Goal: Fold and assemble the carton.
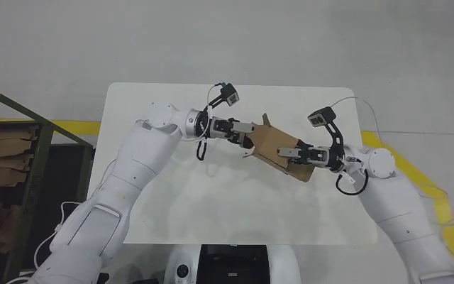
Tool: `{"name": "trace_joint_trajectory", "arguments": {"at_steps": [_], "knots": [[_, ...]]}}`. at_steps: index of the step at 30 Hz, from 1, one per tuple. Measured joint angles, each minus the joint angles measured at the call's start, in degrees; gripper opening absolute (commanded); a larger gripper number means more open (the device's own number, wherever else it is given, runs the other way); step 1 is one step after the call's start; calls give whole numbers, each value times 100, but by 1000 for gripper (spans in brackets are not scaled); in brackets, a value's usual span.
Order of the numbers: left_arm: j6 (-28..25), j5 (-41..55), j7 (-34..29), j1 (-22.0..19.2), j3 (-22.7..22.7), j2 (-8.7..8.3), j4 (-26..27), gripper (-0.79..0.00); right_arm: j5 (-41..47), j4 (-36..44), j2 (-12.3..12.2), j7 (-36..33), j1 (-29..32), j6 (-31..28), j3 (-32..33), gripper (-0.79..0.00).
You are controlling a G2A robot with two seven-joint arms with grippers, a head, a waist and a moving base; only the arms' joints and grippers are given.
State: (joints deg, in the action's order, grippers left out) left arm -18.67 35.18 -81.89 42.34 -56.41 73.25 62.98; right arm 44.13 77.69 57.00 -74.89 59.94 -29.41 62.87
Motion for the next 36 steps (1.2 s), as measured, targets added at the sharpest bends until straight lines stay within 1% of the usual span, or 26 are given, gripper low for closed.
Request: {"name": "trace_joint_trajectory", "arguments": {"at_steps": [6, 15, 18, 22, 28, 36], "knots": [[12, 2, 9, 133, -103, -45, 230, 0, 137, -54, -34, 12, 99, -12, 187, -785], [75, -56, 50, 324, -248, -115, 518, 0, 356, -535, 5, 209, 129, -208, 317, -785], [74, -65, 53, 353, -261, -126, 580, 0, 370, -776, 43, 326, 89, -249, 285, -785], [84, -56, 42, 363, -250, -131, 630, 0, 317, -935, 104, 655, 39, -155, 201, -785], [85, -55, 63, 318, -177, -115, 634, 0, 115, -884, 174, 922, 20, -46, 72, -785], [76, -138, 175, 220, -120, -100, 522, 0, -5, -696, 208, 654, 45, -48, 37, -785]]}}
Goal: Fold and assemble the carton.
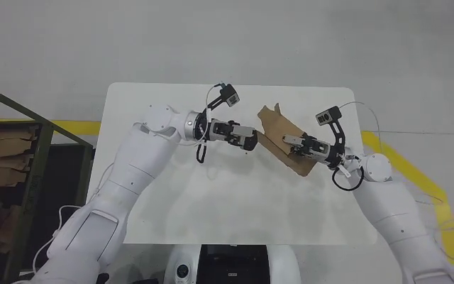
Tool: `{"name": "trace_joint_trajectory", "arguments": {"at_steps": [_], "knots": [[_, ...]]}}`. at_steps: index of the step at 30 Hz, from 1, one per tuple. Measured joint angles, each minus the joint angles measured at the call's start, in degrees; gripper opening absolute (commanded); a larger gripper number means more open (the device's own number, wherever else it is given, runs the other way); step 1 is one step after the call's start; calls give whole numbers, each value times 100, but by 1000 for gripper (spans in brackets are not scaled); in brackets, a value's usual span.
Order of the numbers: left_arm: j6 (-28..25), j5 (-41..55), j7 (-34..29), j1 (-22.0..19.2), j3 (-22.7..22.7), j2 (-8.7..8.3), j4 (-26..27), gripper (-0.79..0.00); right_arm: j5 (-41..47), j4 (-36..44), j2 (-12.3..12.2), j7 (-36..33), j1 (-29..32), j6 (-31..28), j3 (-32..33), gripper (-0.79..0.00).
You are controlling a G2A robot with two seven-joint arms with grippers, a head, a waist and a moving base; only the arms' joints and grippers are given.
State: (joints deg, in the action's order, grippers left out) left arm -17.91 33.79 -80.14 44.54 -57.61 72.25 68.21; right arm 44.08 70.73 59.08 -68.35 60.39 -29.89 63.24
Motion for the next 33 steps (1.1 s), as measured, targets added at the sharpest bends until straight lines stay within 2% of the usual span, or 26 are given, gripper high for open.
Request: {"name": "trace_joint_trajectory", "arguments": {"at_steps": [10, 33], "knots": [[-21, 32, -72, -84, -10, -5, -110, 0, -139, 169, 25, -432, 2, 28, -27, -785], [-55, 153, -111, -153, 121, 34, -228, 0, -214, 168, 178, -641, -187, 181, -278, -785]]}}
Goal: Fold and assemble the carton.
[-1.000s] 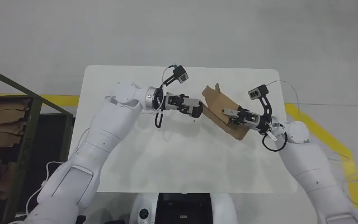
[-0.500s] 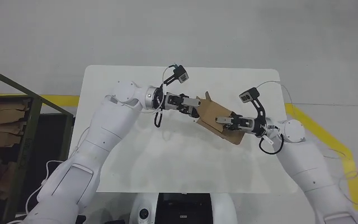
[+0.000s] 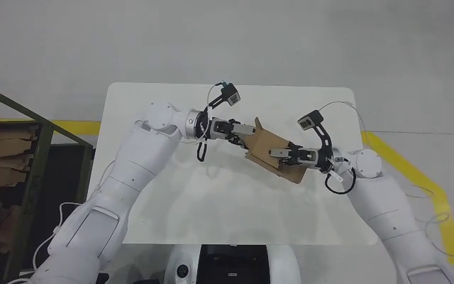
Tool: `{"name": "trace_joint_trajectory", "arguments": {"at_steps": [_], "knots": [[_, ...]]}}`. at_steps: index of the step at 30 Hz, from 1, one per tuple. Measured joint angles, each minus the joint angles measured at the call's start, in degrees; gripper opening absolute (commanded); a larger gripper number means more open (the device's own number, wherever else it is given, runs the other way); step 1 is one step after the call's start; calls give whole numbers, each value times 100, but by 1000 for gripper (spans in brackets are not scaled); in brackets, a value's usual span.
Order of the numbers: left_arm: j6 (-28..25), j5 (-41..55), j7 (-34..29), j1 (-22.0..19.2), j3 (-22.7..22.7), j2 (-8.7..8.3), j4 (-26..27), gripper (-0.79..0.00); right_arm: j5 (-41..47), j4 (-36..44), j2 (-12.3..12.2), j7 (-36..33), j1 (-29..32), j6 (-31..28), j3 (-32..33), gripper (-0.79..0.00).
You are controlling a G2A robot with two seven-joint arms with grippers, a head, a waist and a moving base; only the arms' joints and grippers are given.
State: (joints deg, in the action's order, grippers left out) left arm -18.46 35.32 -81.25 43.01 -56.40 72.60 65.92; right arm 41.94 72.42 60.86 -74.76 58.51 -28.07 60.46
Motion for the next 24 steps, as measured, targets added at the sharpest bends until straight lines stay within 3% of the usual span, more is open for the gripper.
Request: {"name": "trace_joint_trajectory", "arguments": {"at_steps": [18, 24], "knots": [[-50, -43, 142, 110, -140, -47, 16, 0, 249, -129, 83, -270, -78, 122, -11, -785], [-85, -204, 255, 221, -432, -146, 54, 0, 380, -89, 66, -541, -41, 396, 60, -785]]}}
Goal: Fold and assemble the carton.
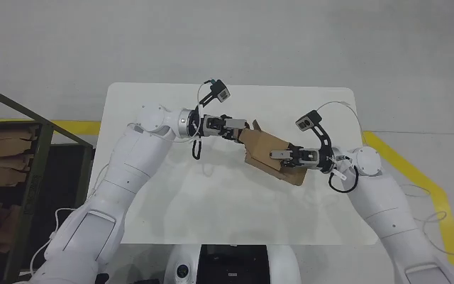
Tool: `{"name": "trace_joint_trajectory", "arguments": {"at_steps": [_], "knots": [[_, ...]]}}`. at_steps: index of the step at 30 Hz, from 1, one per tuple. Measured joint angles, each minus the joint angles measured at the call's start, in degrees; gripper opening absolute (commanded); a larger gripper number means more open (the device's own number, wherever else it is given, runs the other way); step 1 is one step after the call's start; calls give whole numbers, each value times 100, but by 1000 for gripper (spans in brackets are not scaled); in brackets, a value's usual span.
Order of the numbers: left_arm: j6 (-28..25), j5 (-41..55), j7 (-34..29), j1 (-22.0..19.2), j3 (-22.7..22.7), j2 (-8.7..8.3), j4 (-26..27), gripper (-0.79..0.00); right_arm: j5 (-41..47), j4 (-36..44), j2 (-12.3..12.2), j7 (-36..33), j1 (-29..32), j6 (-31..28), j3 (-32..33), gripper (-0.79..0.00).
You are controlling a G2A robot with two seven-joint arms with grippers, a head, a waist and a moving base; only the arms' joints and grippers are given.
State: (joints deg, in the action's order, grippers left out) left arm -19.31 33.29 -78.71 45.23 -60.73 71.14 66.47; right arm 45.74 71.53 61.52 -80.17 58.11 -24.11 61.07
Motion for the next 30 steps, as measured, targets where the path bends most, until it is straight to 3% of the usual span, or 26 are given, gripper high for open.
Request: {"name": "trace_joint_trajectory", "arguments": {"at_steps": [9, 19, 30], "knots": [[116, -198, 110, 144, -398, -145, 126, 0, -71, 224, -11, -353, 130, 352, -54, -785], [139, -71, 81, -87, 23, -32, -85, 0, -91, 447, 56, -498, 115, 498, -323, -785], [37, 132, -55, -204, 187, 29, -272, 0, -117, -115, 113, -271, -115, 270, -289, -785]]}}
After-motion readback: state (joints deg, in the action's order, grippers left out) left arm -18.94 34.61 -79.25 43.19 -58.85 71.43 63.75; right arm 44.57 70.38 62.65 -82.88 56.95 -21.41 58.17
